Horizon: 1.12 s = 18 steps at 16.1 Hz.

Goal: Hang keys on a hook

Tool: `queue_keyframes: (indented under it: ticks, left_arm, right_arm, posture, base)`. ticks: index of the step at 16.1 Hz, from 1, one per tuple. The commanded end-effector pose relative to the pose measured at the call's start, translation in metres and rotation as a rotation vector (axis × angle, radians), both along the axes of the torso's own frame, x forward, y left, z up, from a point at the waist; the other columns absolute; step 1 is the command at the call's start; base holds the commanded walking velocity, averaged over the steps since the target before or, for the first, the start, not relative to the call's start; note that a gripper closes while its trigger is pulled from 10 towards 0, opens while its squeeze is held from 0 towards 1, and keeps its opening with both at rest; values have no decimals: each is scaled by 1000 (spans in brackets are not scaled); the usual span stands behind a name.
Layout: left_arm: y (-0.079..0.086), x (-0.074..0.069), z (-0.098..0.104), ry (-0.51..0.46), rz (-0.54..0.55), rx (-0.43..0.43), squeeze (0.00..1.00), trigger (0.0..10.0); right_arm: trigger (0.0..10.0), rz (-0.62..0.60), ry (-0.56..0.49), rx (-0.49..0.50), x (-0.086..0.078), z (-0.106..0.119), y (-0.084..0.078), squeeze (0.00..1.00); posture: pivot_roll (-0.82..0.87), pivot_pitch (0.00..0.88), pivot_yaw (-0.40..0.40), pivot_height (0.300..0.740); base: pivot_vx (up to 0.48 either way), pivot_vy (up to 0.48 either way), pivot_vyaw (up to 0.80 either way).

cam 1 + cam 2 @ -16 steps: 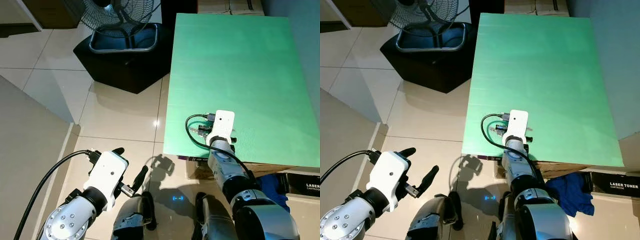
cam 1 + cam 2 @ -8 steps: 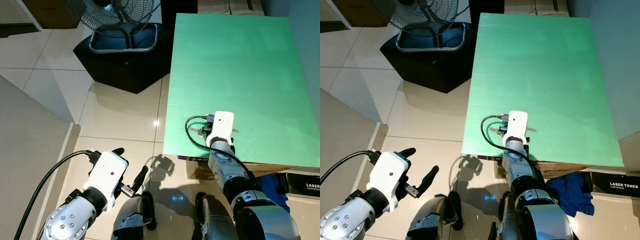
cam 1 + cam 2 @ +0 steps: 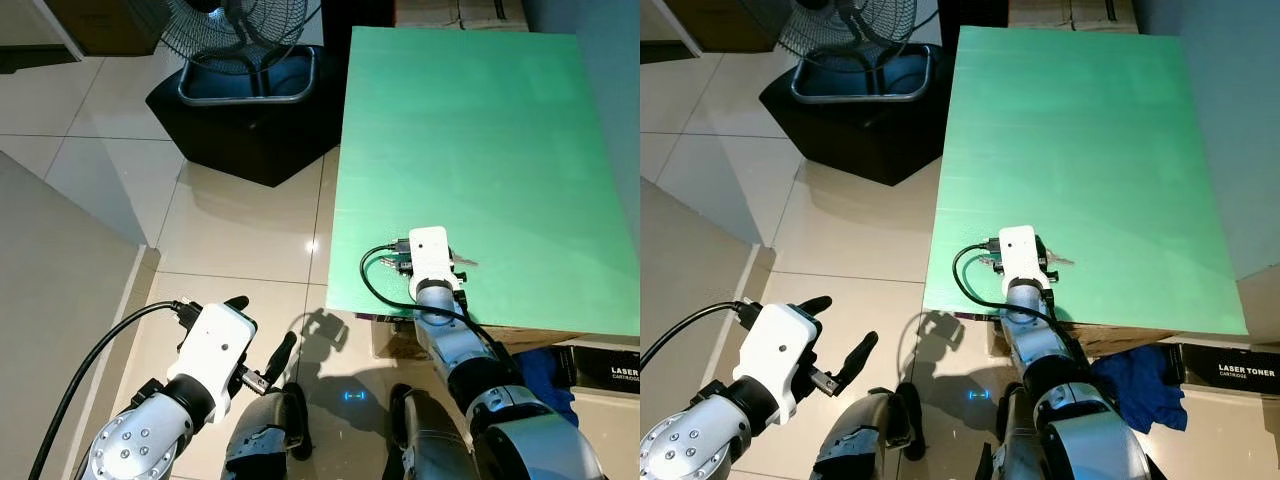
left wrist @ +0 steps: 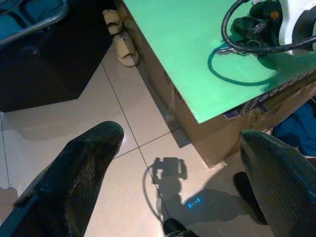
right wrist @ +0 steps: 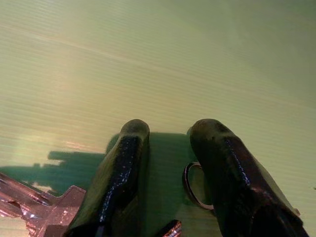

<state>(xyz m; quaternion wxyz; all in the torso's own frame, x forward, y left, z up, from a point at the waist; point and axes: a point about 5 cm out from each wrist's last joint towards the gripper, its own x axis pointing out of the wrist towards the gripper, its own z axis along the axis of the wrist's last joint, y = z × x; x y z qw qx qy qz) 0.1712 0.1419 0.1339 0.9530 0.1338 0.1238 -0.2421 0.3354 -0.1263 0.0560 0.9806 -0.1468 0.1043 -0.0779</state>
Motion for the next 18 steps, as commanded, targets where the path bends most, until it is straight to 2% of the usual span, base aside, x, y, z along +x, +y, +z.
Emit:
queue_keyframes:
  ticks: [1, 4, 7, 9, 12, 18]
  left_arm:
    - [1, -3, -3, 20, 6, 5, 0, 10000]
    - [1, -3, -3, 18, 6, 5, 0, 10000]
    - [2, -3, -4, 17, 6, 7, 0, 10000]
    - [2, -3, -4, 16, 7, 7, 0, 10000]
    - [1, -3, -4, 15, 8, 5, 0, 10000]
    - [2, -3, -4, 17, 4, 5, 0, 10000]
  right_arm:
    - [10000, -18, 99, -11, -15, -22, -1, 0]
    - [10000, -57, 101, -22, -17, -24, -2, 0]
    - [10000, -89, -20, -124, -12, -7, -8, 0]
    - [10000, -144, -48, -125, -22, -10, -10, 0]
    - [10000, -154, -20, -126, -36, -22, -7, 0]
    - [10000, -138, 0, -148, -33, -22, -8, 0]
  posture:
    - [63, 345, 92, 713]
    - [62, 338, 91, 713]
    - [58, 326, 85, 713]
    - [56, 318, 80, 713]
    - [50, 320, 82, 713]
    - [54, 323, 88, 713]
  base:
    - [0, 0, 0]
    - [0, 0, 0]
    - [0, 0, 0]
    - [0, 0, 0]
    - [0, 0, 0]
    - [0, 0, 0]
